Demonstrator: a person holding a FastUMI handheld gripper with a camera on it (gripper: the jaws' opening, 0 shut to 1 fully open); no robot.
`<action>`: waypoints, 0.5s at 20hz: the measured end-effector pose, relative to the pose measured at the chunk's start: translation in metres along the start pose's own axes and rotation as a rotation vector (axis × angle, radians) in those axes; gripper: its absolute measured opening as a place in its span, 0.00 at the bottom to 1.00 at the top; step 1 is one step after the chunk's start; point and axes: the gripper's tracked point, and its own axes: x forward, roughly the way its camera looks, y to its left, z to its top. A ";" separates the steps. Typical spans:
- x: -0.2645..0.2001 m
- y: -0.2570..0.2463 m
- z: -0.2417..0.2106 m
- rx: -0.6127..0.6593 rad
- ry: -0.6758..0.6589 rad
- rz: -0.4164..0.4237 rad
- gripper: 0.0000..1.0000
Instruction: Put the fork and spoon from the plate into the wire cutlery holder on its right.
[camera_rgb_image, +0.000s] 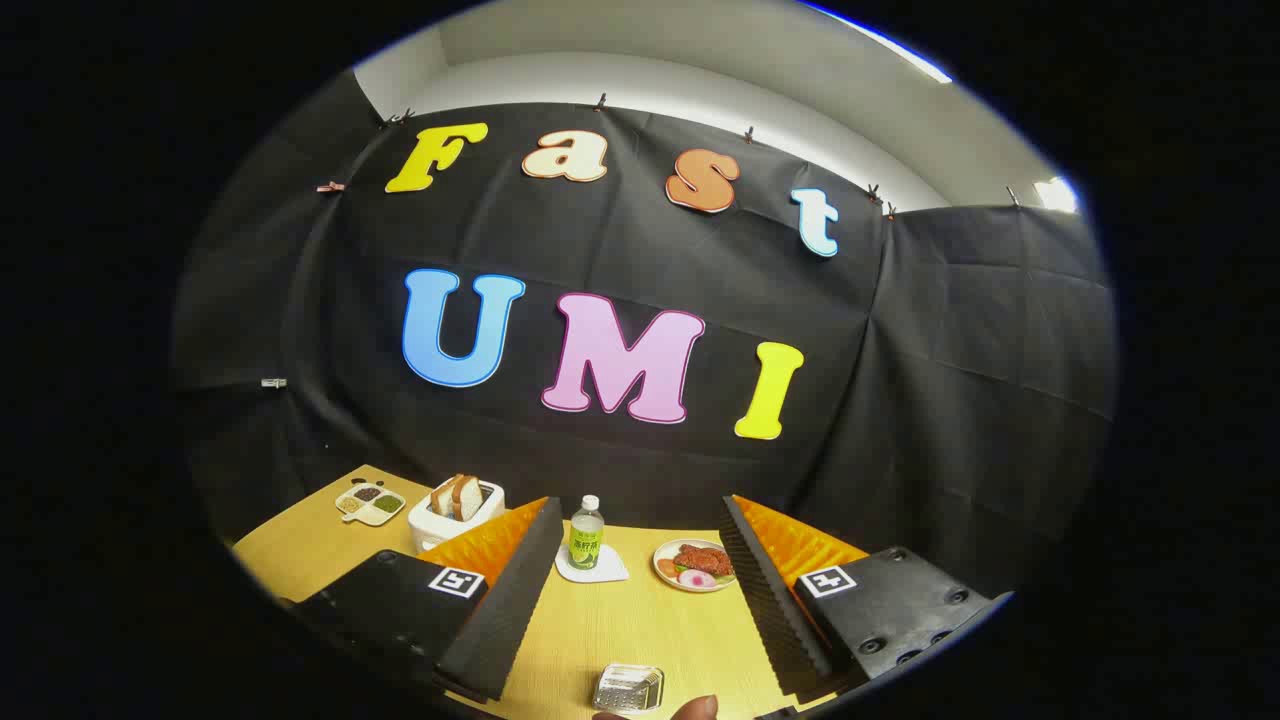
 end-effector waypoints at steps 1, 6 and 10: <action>-0.001 0.000 0.000 0.003 0.002 0.001 0.98; -0.005 0.003 0.000 0.010 0.002 0.008 0.98; -0.008 0.005 0.002 -0.001 -0.001 0.013 0.98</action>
